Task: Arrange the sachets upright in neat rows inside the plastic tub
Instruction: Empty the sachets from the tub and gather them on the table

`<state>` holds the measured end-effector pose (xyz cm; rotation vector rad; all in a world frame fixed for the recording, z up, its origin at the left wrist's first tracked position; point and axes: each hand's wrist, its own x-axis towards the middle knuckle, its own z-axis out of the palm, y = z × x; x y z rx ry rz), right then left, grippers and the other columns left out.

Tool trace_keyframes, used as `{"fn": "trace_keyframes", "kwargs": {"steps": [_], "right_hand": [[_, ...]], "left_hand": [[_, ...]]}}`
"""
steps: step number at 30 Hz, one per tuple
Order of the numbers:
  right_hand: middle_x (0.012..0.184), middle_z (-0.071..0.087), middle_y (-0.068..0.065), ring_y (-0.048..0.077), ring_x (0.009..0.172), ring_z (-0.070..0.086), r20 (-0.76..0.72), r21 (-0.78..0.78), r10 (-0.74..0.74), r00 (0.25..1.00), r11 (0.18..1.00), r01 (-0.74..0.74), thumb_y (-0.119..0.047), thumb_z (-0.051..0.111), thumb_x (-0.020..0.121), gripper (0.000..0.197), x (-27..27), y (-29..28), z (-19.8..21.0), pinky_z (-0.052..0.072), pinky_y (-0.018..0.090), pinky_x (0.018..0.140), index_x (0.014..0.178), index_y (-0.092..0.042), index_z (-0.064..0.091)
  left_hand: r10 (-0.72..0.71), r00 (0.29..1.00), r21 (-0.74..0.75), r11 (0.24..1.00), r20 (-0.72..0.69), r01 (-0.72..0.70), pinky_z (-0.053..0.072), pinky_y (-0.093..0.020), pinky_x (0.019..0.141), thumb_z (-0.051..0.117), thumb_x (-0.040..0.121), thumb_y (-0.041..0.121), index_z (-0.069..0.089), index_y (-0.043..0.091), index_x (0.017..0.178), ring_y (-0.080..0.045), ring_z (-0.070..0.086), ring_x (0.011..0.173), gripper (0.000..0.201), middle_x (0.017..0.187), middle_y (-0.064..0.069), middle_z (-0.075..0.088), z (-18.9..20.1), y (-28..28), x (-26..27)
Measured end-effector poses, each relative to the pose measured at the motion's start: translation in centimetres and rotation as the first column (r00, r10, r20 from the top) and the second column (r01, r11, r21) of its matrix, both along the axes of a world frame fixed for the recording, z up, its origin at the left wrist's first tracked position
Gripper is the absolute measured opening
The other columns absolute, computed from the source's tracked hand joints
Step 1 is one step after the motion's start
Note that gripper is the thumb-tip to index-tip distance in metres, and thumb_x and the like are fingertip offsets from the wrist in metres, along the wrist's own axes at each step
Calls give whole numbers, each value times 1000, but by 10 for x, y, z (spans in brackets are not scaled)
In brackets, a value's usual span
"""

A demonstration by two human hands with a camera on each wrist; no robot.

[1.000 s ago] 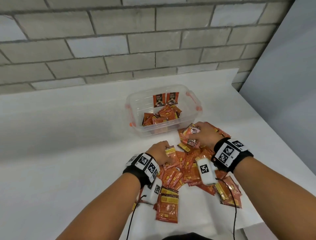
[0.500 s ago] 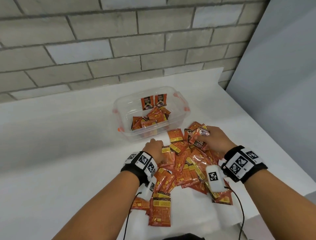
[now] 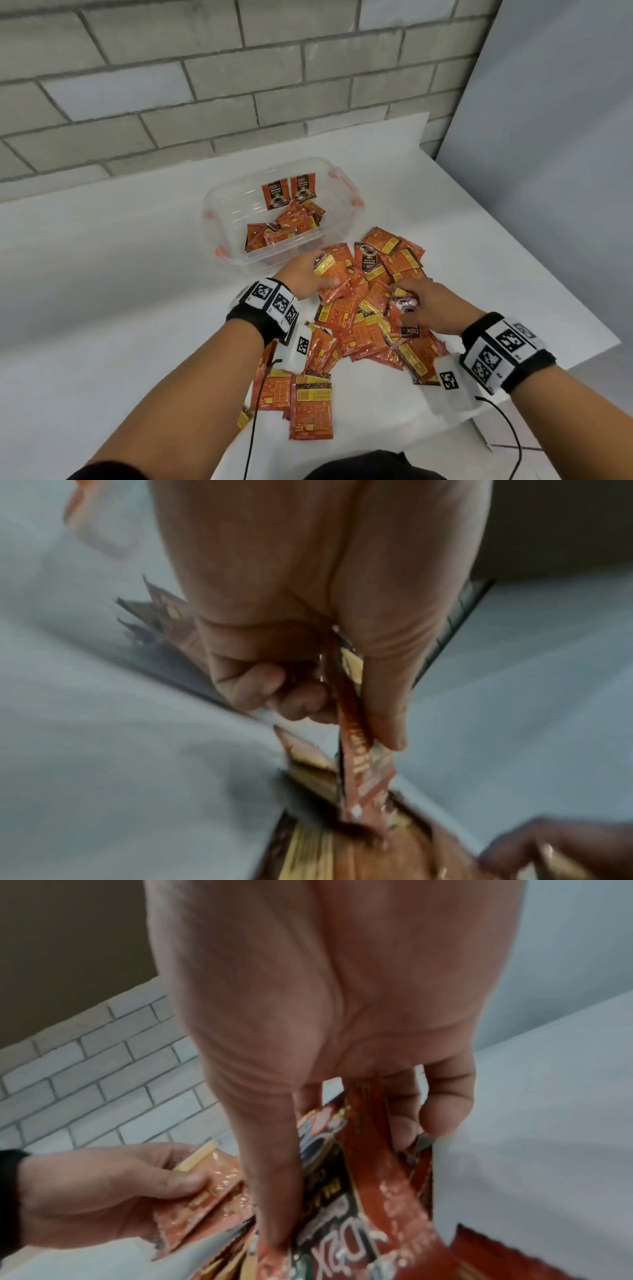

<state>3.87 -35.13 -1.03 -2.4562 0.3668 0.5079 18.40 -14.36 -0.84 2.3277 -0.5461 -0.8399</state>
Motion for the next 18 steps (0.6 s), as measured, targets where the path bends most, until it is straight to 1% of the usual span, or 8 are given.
{"fn": "trace_keyframes", "kwargs": {"steps": [2, 5, 7, 9, 11, 13, 16, 18], "right_hand": [[137, 49, 6, 19, 119, 48, 8, -24, 24, 1000, 999, -24, -25, 77, 78, 70, -1, 3, 1, 36, 22, 92, 139, -20, 44], [131, 46, 10, 21, 113, 46, -5, -90, 38, 999, 995, -38, -27, 76, 78, 71, -1, 7, -1, 38, 26, 94, 140, -21, 43], [127, 45, 11, 22, 112, 45, 8, -120, 39, 999, 992, -37, -26, 76, 79, 69, -2, 10, -2, 38, 28, 93, 139, -19, 44], [129, 43, 10, 23, 116, 43, 31, -131, 34, 999, 991, -29, -24, 75, 79, 66, -4, 13, -3, 37, 29, 96, 138, -17, 46], [133, 40, 9, 25, 122, 40, 53, -145, 26, 998, 989, -18, -23, 75, 80, 65, -7, 15, -5, 37, 33, 101, 137, -16, 46], [133, 39, 9, 25, 123, 39, 69, -176, 44, 997, 984, -31, -23, 74, 80, 63, -9, 17, -6, 39, 36, 103, 136, -15, 46], [130, 42, 7, 23, 119, 41, 84, -199, 60, 995, 979, -42, -24, 73, 80, 62, -11, 18, -4, 41, 34, 99, 135, -15, 46], [127, 45, 5, 22, 116, 43, 87, -207, 66, 994, 977, -47, -24, 72, 82, 61, -11, 19, 0, 42, 31, 95, 135, -15, 45]], "left_hand": [[-25, 999, 48, 999, 30, 24, 28, -31, 110, 69, 86, 32, 26, 11, 149, -22, 33, 140, 79, 154, -7, 31, -7, -12, -6], [-54, 996, 130, 991, 74, 44, 30, -29, 108, 68, 87, 35, 27, 7, 149, -25, 35, 138, 79, 152, -12, 33, -15, -25, -9], [-53, 992, 170, 985, 115, 33, 35, -32, 105, 70, 84, 38, 31, 10, 147, -28, 40, 133, 79, 148, -16, 36, -19, -31, -9], [-41, 988, 205, 979, 146, 11, 40, -38, 105, 71, 83, 40, 33, 15, 147, -32, 43, 130, 78, 144, -17, 37, -20, -35, -11], [-28, 988, 237, 971, 149, -8, 41, -41, 105, 69, 84, 41, 33, 17, 147, -34, 42, 129, 76, 143, -17, 35, -21, -37, -13], [-14, 989, 257, 966, 149, -25, 41, -41, 104, 70, 84, 40, 32, 18, 146, -33, 44, 127, 76, 142, -17, 38, -21, -40, -15], [34, 992, 231, 971, 118, -61, 44, -41, 101, 73, 81, 34, 34, 14, 143, -31, 49, 124, 76, 138, -15, 47, -21, -44, -17], [102, 993, 192, 975, 53, -111, 47, -40, 97, 77, 77, 27, 35, 11, 139, -31, 53, 120, 77, 135, -13, 51, -19, -44, -18]]}}
